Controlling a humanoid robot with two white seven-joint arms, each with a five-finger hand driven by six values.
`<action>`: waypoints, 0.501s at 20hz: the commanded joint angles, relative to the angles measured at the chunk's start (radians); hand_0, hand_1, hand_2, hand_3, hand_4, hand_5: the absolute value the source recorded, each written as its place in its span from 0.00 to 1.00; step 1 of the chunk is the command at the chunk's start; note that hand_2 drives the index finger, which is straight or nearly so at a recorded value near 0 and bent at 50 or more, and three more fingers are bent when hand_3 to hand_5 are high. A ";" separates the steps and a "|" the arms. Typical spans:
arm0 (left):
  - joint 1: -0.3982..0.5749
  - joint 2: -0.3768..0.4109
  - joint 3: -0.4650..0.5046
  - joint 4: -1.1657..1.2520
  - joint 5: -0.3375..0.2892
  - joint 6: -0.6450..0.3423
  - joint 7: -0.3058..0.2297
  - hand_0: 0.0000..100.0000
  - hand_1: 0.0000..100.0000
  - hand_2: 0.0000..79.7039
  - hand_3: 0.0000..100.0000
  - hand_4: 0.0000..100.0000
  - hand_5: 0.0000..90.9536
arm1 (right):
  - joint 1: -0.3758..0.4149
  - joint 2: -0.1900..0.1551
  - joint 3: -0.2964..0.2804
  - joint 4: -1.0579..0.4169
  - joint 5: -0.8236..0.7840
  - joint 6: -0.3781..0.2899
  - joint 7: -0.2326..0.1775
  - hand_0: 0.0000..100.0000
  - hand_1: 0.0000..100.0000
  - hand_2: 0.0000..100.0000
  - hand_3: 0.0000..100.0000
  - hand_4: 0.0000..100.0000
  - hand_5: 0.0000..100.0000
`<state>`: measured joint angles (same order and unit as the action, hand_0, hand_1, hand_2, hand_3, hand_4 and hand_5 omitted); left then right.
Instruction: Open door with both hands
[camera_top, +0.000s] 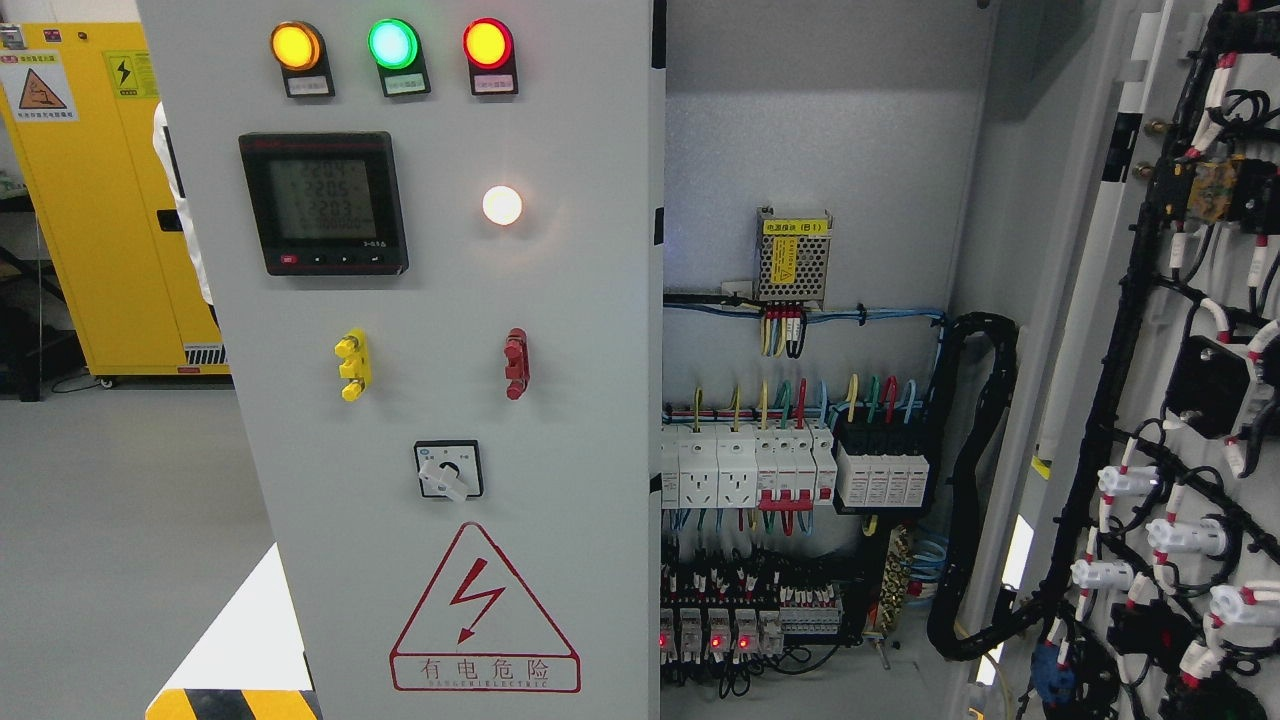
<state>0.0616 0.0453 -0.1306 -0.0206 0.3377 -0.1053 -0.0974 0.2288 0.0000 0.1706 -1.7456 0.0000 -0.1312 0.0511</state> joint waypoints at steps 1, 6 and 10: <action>0.001 -0.004 -0.001 -0.015 0.000 -0.002 -0.008 0.12 0.56 0.00 0.00 0.00 0.00 | -0.081 0.006 0.090 -0.338 0.006 0.002 0.000 0.00 0.50 0.04 0.00 0.00 0.00; 0.001 -0.005 0.000 -0.015 0.000 -0.002 -0.008 0.12 0.56 0.00 0.00 0.00 0.00 | -0.190 0.015 0.103 -0.289 0.006 0.008 0.000 0.00 0.50 0.04 0.00 0.00 0.00; 0.001 -0.005 0.002 -0.015 0.000 -0.002 -0.008 0.12 0.56 0.00 0.00 0.00 0.00 | -0.299 0.038 0.116 -0.255 0.005 0.012 0.000 0.00 0.50 0.04 0.00 0.00 0.00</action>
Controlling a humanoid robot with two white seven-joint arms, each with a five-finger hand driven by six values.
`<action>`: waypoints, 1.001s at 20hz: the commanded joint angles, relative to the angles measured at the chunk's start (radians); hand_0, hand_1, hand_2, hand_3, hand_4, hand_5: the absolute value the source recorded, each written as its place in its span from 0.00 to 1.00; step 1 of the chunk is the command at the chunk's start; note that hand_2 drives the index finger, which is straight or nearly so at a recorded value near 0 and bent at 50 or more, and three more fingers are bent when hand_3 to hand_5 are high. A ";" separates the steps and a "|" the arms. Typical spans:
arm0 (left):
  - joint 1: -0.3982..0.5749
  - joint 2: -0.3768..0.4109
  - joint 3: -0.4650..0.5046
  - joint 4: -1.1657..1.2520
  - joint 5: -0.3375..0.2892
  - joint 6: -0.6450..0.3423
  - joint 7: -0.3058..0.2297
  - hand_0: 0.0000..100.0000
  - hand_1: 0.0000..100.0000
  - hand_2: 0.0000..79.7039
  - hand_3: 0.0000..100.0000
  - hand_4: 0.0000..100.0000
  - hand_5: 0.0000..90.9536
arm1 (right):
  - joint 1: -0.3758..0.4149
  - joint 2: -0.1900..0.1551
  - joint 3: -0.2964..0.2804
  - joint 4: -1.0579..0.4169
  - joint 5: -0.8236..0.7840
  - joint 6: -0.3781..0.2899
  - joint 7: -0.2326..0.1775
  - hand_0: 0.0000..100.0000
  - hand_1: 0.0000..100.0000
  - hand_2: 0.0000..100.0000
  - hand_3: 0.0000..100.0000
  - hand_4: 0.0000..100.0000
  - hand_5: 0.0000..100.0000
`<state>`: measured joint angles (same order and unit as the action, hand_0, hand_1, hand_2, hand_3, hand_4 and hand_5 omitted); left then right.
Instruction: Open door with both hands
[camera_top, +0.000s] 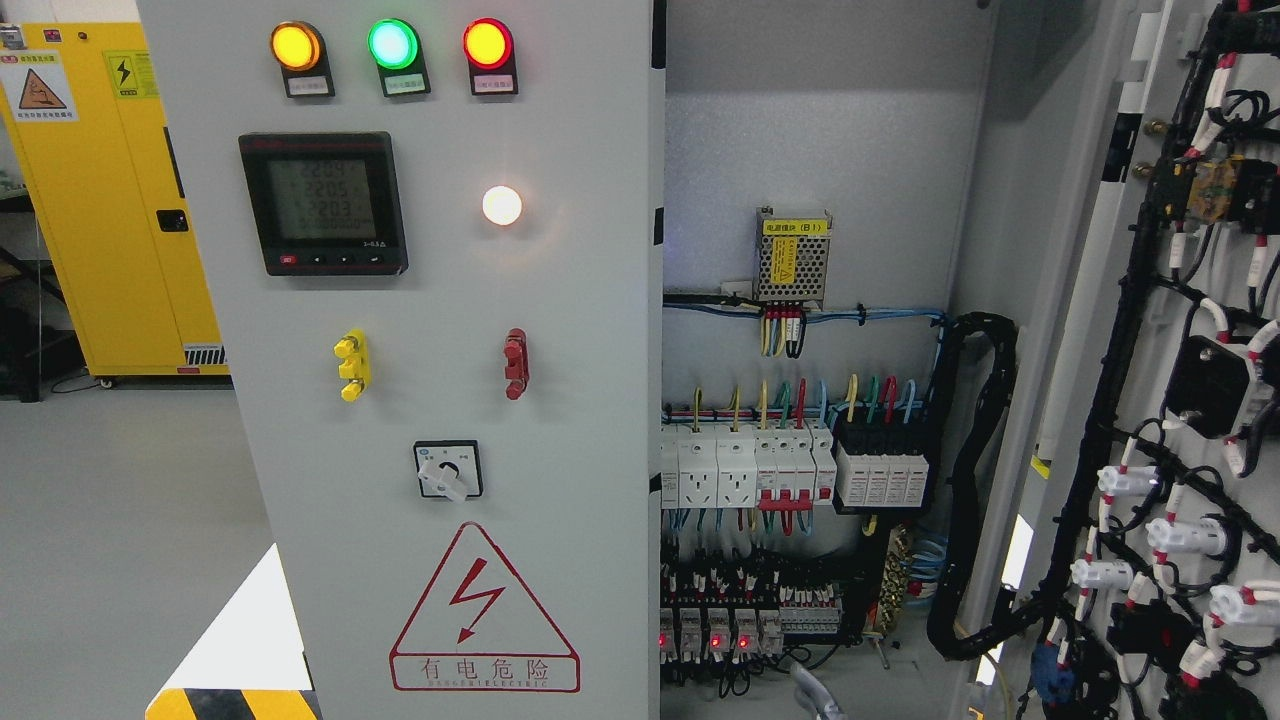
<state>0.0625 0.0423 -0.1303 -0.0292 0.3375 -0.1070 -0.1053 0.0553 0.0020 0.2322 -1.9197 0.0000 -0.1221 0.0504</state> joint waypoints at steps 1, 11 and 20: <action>0.000 -0.002 0.000 -0.006 0.000 0.000 -0.001 0.12 0.56 0.00 0.00 0.00 0.00 | -0.147 0.041 0.061 -0.073 0.006 0.002 0.000 0.00 0.50 0.04 0.00 0.00 0.00; 0.000 -0.004 -0.002 -0.008 0.002 0.000 -0.001 0.12 0.56 0.00 0.00 0.00 0.00 | -0.357 0.110 0.055 0.083 0.014 0.177 0.002 0.00 0.50 0.04 0.00 0.00 0.00; -0.001 -0.012 -0.003 -0.009 0.002 0.000 -0.001 0.12 0.56 0.00 0.00 0.00 0.00 | -0.512 0.096 0.015 0.229 0.009 0.199 0.006 0.00 0.50 0.04 0.00 0.00 0.00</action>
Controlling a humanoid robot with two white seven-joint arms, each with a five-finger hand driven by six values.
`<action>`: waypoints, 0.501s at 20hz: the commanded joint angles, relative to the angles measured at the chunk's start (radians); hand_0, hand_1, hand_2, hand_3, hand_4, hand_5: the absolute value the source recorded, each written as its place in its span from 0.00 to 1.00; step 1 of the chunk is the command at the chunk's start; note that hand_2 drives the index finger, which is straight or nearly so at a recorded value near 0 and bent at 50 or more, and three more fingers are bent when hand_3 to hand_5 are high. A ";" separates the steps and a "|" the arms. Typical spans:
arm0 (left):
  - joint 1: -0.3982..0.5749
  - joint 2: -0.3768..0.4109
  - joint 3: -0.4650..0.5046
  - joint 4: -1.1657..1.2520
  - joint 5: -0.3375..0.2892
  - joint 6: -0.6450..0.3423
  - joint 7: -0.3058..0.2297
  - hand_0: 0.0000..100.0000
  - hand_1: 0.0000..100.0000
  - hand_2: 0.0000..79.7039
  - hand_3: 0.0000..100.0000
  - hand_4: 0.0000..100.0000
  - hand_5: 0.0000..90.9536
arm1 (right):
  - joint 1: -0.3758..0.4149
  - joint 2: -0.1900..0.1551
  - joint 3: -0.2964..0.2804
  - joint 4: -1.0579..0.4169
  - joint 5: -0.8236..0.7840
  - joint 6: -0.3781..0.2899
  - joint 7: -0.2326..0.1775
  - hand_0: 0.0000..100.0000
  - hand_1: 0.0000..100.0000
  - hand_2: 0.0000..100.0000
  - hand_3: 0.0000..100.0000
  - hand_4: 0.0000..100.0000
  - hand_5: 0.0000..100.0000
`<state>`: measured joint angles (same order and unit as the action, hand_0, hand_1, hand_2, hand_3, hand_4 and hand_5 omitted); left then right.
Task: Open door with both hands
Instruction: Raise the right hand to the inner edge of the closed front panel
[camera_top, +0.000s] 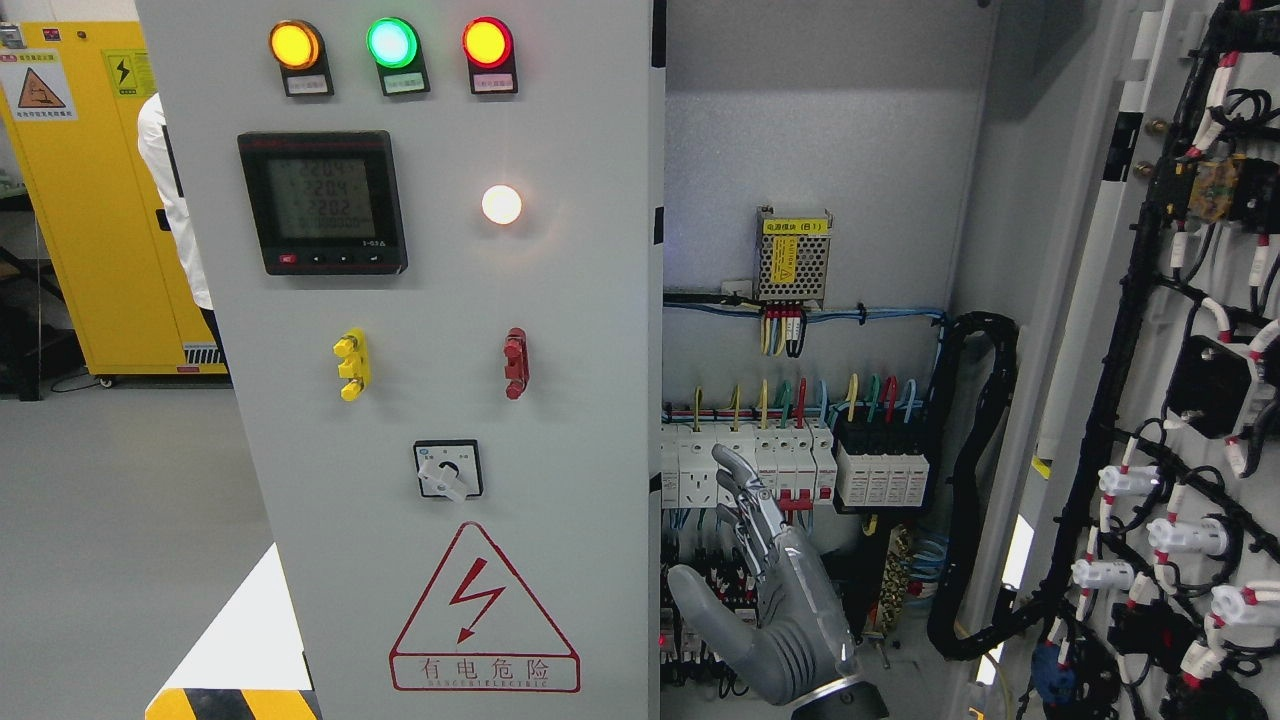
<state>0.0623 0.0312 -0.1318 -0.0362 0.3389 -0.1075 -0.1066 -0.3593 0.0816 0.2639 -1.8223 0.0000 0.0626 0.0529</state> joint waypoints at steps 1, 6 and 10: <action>-0.001 -0.001 0.000 -0.002 0.000 0.000 0.001 0.12 0.56 0.00 0.00 0.00 0.00 | -0.112 0.017 -0.029 0.146 0.008 0.032 0.004 0.00 0.50 0.04 0.00 0.00 0.00; -0.001 -0.001 0.001 -0.002 0.000 0.000 0.001 0.12 0.56 0.00 0.00 0.00 0.00 | -0.162 0.017 -0.028 0.182 0.006 0.052 0.036 0.00 0.50 0.04 0.00 0.00 0.00; -0.001 -0.001 0.001 -0.002 0.000 0.000 0.001 0.12 0.56 0.00 0.00 0.00 0.00 | -0.220 0.017 -0.042 0.245 0.005 0.066 0.061 0.00 0.50 0.04 0.00 0.00 0.00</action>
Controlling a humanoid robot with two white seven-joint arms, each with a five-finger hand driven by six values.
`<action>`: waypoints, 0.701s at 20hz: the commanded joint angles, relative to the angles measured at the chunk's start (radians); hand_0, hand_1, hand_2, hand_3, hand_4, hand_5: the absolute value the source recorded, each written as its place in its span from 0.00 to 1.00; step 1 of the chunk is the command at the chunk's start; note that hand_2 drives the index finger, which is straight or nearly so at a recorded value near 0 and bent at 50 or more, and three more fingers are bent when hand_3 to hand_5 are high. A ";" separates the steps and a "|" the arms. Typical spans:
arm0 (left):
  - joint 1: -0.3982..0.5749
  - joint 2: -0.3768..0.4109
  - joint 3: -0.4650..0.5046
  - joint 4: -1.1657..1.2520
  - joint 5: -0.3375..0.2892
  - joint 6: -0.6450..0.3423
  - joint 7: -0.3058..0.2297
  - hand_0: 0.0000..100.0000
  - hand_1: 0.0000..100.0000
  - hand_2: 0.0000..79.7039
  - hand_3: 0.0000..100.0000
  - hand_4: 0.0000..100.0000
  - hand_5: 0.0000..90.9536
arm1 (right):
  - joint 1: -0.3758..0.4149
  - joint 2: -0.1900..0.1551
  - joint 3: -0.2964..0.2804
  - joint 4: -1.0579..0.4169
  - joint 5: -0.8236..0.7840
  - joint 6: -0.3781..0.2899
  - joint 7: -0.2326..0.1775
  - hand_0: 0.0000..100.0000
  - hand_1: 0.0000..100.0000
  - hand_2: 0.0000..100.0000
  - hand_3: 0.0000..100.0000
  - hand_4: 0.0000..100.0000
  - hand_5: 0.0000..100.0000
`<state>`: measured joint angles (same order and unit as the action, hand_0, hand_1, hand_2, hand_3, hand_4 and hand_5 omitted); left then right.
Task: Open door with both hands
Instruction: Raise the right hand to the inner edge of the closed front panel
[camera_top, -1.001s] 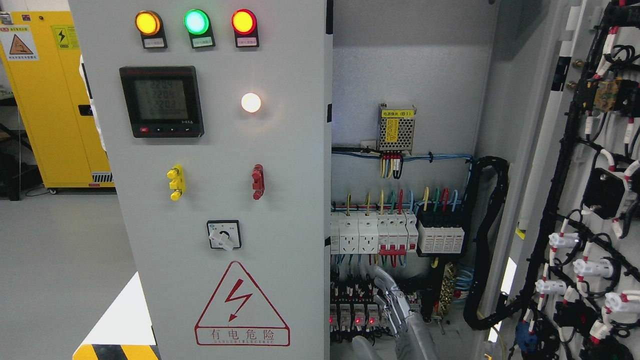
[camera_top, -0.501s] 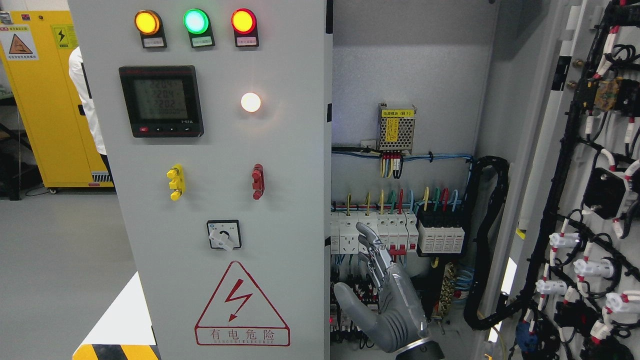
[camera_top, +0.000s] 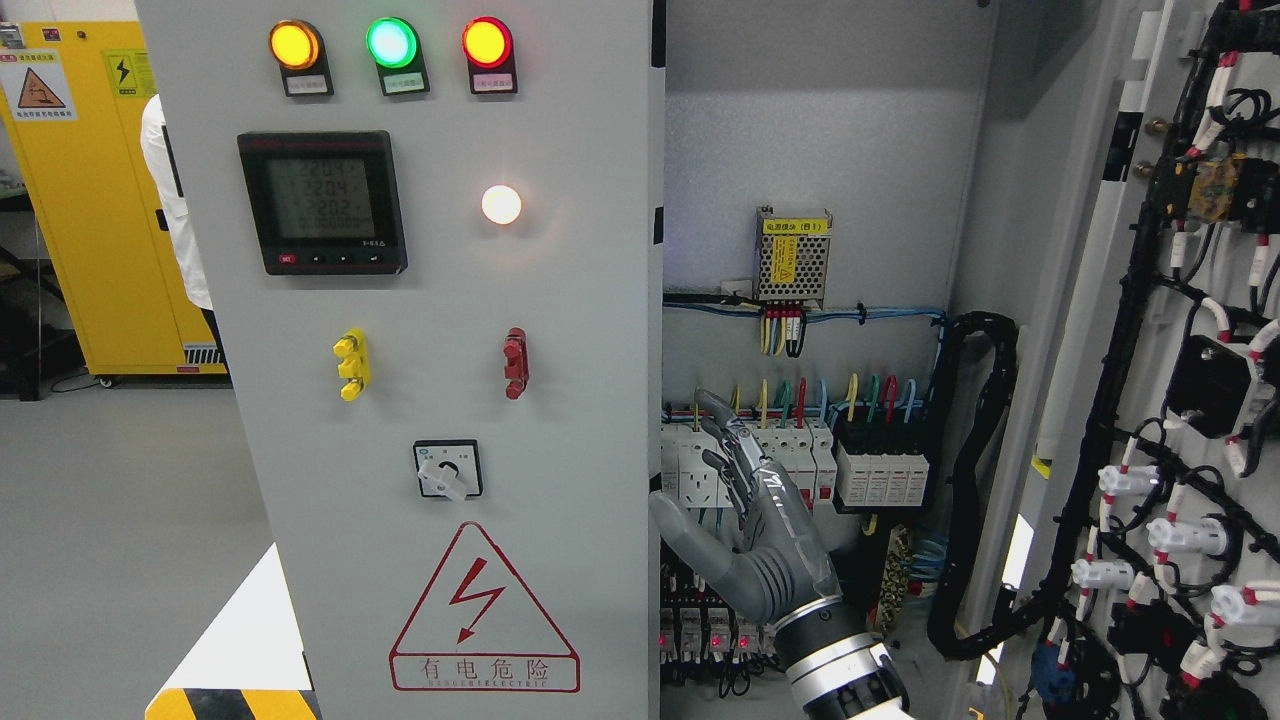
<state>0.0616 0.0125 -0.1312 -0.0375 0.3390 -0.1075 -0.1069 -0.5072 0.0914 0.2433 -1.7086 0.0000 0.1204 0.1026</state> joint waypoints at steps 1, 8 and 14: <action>0.000 0.018 0.001 -0.001 0.000 0.000 0.001 0.12 0.56 0.00 0.00 0.00 0.00 | -0.079 0.007 -0.021 0.141 0.005 0.012 0.011 0.00 0.50 0.04 0.00 0.00 0.00; 0.000 0.021 0.002 -0.001 0.000 0.000 0.001 0.12 0.56 0.00 0.00 0.00 0.00 | -0.125 0.002 -0.058 0.155 -0.118 0.093 0.012 0.00 0.50 0.04 0.00 0.00 0.00; 0.000 0.021 0.001 -0.001 0.000 0.000 0.001 0.12 0.56 0.00 0.00 0.00 0.00 | -0.128 -0.035 -0.058 0.162 -0.169 0.094 0.038 0.00 0.50 0.04 0.00 0.00 0.00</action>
<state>0.0614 0.0036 -0.1303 -0.0382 0.3390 -0.1075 -0.1068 -0.6171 0.0841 0.2077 -1.5985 -0.1087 0.2115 0.1225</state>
